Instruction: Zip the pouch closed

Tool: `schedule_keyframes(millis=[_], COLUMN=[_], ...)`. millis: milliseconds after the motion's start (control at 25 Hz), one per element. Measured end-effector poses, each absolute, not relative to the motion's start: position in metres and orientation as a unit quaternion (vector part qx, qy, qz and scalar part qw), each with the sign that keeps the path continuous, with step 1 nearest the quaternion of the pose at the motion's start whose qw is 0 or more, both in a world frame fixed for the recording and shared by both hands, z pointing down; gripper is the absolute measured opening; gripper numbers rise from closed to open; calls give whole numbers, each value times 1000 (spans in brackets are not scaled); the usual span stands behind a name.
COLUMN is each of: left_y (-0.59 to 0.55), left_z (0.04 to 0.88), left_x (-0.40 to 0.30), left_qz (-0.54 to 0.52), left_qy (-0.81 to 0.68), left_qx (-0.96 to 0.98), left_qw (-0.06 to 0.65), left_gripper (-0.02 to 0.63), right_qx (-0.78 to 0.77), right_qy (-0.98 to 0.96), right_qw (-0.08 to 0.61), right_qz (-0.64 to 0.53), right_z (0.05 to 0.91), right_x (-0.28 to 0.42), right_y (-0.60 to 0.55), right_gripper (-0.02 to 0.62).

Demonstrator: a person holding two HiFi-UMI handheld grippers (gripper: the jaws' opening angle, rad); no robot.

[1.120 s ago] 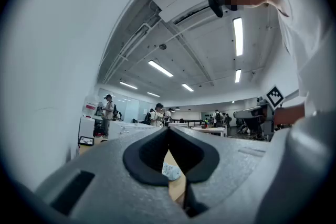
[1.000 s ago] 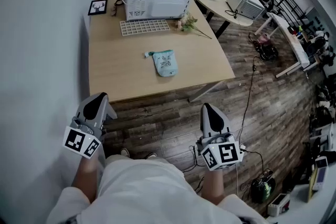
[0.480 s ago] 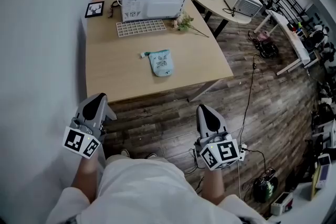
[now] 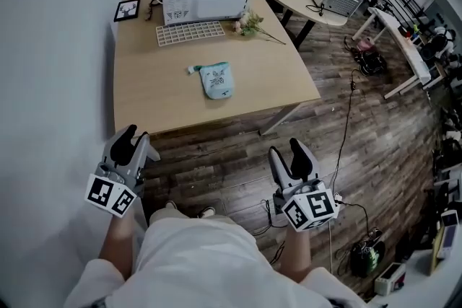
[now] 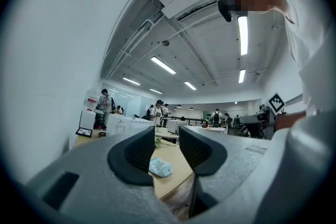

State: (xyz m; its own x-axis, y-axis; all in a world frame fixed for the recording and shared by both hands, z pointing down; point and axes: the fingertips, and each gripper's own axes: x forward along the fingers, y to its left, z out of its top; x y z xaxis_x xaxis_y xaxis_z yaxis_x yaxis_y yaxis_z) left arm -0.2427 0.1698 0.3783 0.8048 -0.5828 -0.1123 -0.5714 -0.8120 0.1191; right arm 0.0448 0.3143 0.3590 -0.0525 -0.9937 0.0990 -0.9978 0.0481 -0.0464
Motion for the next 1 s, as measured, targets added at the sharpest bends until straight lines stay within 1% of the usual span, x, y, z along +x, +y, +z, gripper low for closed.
schedule_keyframes(millis=[80,160,240,320,360,440,640,1000], left_y=[168,166,165,163,161,156,123,-7], left_z=[385,391,395,398,400,406,425,447], left_x=[-240,-238,-237,-236,-237,-237,-221,-154], left_qz=[-71,-69,-66,-57,-52,-40,-32,-47], left_qy=[-307,-312,-316,-320,-321,-324,-325,-292], left_qx=[948,946,945,944,944,943,942,950], left_qw=[51,58,55,50,52,57,80,96], left_gripper=[175,214,260,322,337,353,357,362], right_qx=[690,688,684,681,679,672,648,643], right_qy=[-721,-723,-726,-729,-730,-736,-755,-756], right_qw=[14,12,11,8,6,10,48,105], right_qz=[55,58,62,69,74,83,88,62], right_z=[362,367,372,377,380,386,395,373], right_x=[54,59,62,64,63,59,48,80], right_y=[318,323,325,321,317,306,264,133], right_gripper=[258,279,314,350,364,376,376,374])
